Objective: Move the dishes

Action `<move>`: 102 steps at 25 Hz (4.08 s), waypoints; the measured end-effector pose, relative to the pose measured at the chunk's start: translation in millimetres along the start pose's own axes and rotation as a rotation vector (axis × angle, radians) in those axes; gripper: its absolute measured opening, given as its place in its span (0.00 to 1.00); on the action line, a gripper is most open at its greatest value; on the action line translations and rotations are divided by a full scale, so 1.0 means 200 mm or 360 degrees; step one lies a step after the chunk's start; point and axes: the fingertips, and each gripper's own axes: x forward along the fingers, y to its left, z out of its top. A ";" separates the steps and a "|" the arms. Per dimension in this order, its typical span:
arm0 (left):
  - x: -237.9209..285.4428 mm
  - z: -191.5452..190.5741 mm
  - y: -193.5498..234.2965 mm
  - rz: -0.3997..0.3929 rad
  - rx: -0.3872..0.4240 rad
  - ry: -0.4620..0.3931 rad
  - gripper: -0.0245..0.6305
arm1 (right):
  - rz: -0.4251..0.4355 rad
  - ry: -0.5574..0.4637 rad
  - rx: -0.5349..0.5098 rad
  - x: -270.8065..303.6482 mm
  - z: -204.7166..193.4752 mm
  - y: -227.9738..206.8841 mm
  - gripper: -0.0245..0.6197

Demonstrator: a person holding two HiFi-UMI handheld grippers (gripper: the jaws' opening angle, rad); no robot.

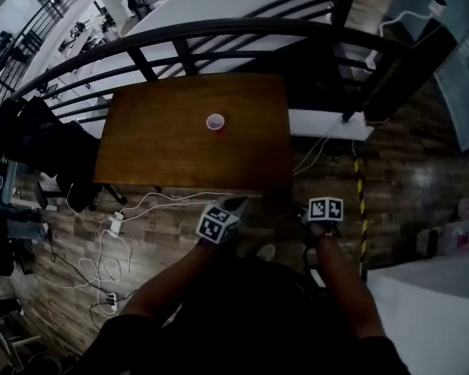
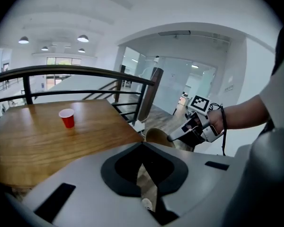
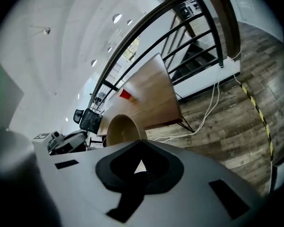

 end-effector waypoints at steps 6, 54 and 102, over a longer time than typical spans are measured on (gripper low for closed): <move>-0.19 -0.10 0.26 0.0125 -0.0063 -0.0015 0.02 | 0.0072 0.0063 -0.0153 0.28 0.10 0.30 0.06; -0.56 0.01 1.78 0.0290 -0.0282 -0.0079 0.02 | 0.0074 0.0321 -0.0366 1.58 0.81 1.28 0.06; -0.38 0.02 2.47 -0.0126 -0.0193 0.0144 0.02 | -0.0241 0.0081 -0.0009 2.06 1.12 1.26 0.11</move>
